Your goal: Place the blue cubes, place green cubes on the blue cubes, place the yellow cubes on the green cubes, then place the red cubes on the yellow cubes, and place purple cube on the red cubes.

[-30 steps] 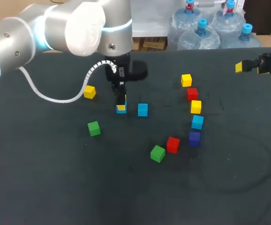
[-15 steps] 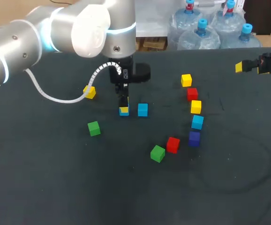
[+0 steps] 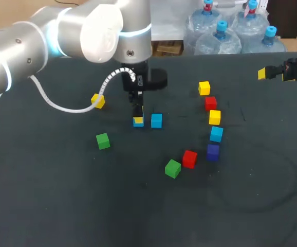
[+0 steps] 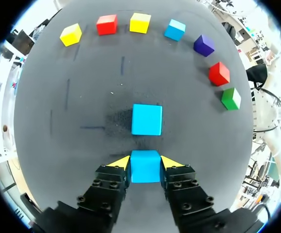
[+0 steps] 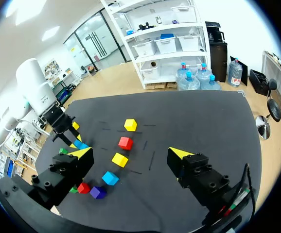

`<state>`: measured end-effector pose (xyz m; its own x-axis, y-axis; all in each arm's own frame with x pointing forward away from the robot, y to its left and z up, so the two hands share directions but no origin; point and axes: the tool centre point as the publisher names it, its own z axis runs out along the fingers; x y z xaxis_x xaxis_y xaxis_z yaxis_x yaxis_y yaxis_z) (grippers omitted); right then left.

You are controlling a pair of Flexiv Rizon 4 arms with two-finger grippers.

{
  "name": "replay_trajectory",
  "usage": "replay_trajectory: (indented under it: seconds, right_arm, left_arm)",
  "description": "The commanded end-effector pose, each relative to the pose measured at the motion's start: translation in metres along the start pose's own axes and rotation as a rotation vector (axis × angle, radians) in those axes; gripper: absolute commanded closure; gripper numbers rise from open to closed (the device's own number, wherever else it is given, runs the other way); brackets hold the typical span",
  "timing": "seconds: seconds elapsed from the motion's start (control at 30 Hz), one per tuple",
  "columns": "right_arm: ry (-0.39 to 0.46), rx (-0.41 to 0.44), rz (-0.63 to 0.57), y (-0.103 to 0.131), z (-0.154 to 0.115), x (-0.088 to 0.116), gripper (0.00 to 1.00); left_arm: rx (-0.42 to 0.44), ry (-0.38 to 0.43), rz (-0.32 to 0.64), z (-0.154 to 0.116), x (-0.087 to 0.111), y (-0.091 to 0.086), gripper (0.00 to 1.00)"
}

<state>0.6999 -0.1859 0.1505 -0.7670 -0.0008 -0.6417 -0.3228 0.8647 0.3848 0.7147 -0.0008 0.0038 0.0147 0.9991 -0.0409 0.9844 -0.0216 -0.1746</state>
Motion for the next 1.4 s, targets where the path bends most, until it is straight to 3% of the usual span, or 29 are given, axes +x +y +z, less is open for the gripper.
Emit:
replay_trajectory:
  seconds: [0.03,1.17,1.4]
  right_arm:
    - [0.000,0.003,0.001,0.0005,0.0002,0.0000,0.00]
    - [0.000,0.003,0.001,0.0005,0.0002,0.0000,0.00]
    - [0.000,0.003,0.001,0.0005,0.0002,0.0000,0.00]
  left_arm:
    - [0.003,0.002,0.000,0.0019,-0.0021,0.0011,1.00]
    - [0.009,0.011,-0.004,0.0035,-0.0070,0.0004,1.00]
    - [0.010,0.013,-0.012,0.0041,-0.0043,0.0008,0.88]
